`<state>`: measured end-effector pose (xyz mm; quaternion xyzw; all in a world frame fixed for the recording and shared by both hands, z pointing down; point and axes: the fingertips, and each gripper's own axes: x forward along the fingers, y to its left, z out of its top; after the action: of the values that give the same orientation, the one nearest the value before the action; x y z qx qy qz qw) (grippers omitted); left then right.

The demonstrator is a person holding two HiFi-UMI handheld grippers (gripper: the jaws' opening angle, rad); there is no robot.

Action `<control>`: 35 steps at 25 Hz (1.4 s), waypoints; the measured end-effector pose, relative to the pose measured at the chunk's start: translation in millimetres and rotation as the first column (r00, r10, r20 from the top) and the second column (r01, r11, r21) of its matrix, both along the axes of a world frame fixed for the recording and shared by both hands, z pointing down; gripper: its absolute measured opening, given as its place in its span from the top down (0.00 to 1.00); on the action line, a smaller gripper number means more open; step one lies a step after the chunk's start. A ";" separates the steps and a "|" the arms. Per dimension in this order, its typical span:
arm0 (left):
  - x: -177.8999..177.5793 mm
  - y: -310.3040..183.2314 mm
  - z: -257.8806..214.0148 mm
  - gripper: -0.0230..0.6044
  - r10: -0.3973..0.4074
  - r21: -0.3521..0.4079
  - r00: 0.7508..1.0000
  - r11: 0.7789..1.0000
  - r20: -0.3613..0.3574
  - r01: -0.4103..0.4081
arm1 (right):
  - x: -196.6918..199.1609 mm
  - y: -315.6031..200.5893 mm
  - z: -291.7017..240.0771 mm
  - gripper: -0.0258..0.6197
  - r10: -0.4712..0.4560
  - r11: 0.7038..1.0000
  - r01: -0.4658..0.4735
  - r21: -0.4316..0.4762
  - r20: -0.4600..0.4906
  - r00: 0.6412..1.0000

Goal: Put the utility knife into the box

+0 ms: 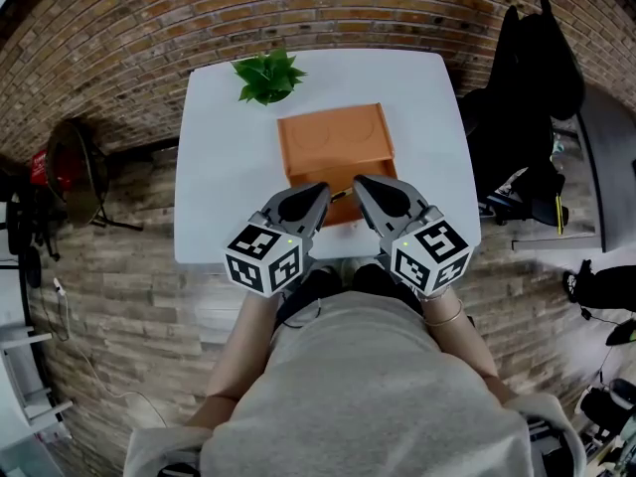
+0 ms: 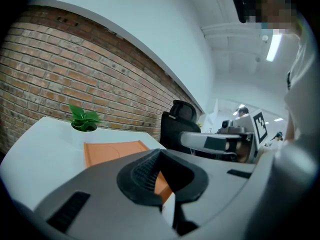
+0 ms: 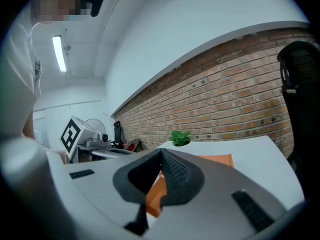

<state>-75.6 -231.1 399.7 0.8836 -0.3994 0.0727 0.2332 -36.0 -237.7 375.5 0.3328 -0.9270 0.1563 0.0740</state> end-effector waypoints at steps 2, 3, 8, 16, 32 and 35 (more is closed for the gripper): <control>1.1 0.2 0.3 0.95 0.004 0.001 1.000 1.000 0.002 -0.004 | 0.7 0.0 -0.3 0.96 0.001 1.000 -0.001 -0.001 0.003 1.000; 1.5 0.9 0.7 0.95 0.006 0.000 1.000 1.000 0.003 -0.006 | 0.5 0.7 -0.5 0.96 -0.001 1.000 0.001 0.001 0.001 1.000; 0.1 3.7 3.8 0.95 0.002 -0.007 1.000 1.000 0.003 -0.002 | -1.2 4.3 0.4 0.96 -0.012 1.000 0.012 0.002 -0.006 1.000; -1.3 3.7 4.7 0.95 -0.011 -0.007 1.000 1.000 -0.003 0.011 | 2.8 2.9 3.9 0.96 -0.001 1.000 0.001 -0.004 -0.011 1.000; 6.1 9.4 9.5 0.95 0.012 -0.023 1.000 1.000 0.004 -0.012 | 0.2 6.8 6.1 0.96 -0.010 1.000 0.010 -0.004 -0.005 1.000; 6.5 9.5 10.4 0.95 0.018 -0.033 1.000 0.999 0.006 -0.017 | 1.2 6.0 5.4 0.96 -0.007 1.000 0.007 -0.002 -0.002 1.000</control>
<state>-69.1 -221.6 410.1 0.8829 -0.3911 0.0840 0.2459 -34.8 -231.7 380.9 0.3298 -0.9279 0.1568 0.0756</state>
